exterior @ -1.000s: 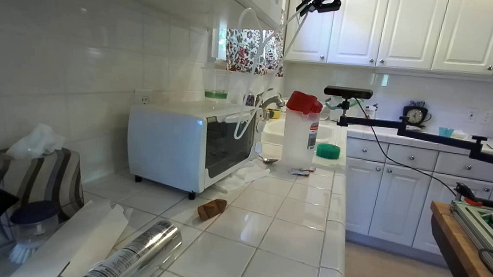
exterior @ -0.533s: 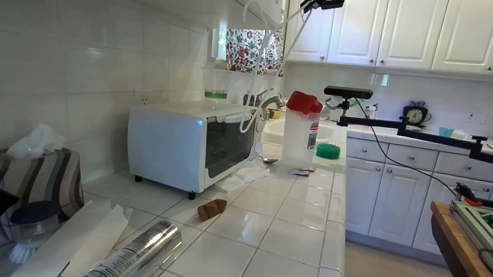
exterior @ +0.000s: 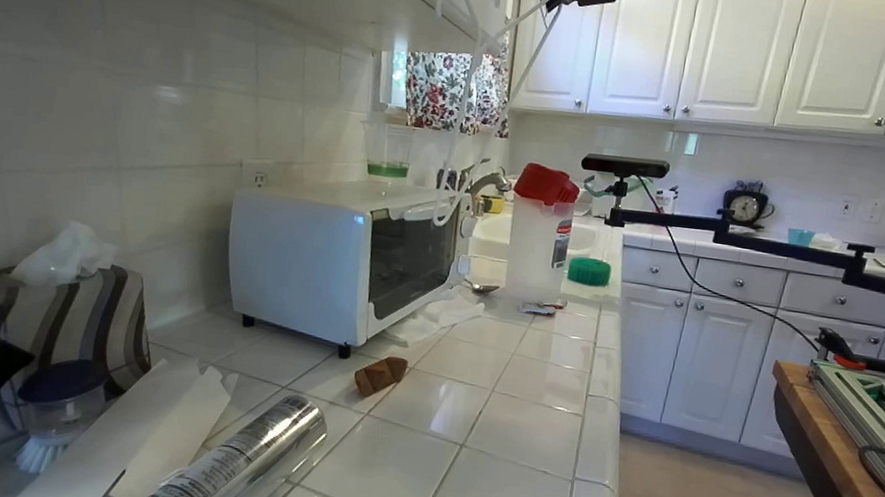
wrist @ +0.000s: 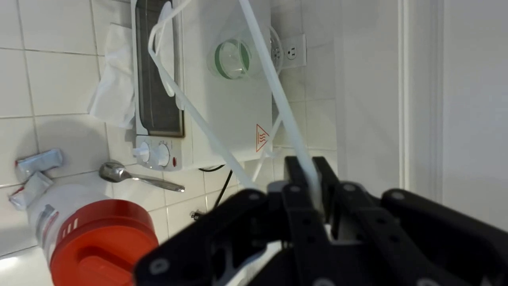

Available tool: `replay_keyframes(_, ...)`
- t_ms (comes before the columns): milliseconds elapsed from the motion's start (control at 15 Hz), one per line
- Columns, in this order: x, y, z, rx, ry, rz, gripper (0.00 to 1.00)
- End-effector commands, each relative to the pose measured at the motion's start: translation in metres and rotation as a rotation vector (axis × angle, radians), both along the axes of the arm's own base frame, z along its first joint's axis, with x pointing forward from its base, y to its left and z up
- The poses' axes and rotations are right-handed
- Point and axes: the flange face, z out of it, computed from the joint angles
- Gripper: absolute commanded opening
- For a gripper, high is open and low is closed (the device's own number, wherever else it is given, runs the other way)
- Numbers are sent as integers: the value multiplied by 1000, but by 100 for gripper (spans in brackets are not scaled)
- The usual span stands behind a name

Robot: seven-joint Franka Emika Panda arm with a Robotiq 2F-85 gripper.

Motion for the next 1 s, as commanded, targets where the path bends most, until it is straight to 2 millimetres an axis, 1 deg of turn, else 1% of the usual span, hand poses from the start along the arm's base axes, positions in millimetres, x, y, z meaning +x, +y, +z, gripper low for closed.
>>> replay_keyframes(0,4,3,8,25,-3,-13,3)
replay_keyframes(600,18,13,25,41,-17,-23,3)
replay_keyframes(933,24,13,34,50,-27,-36,3)
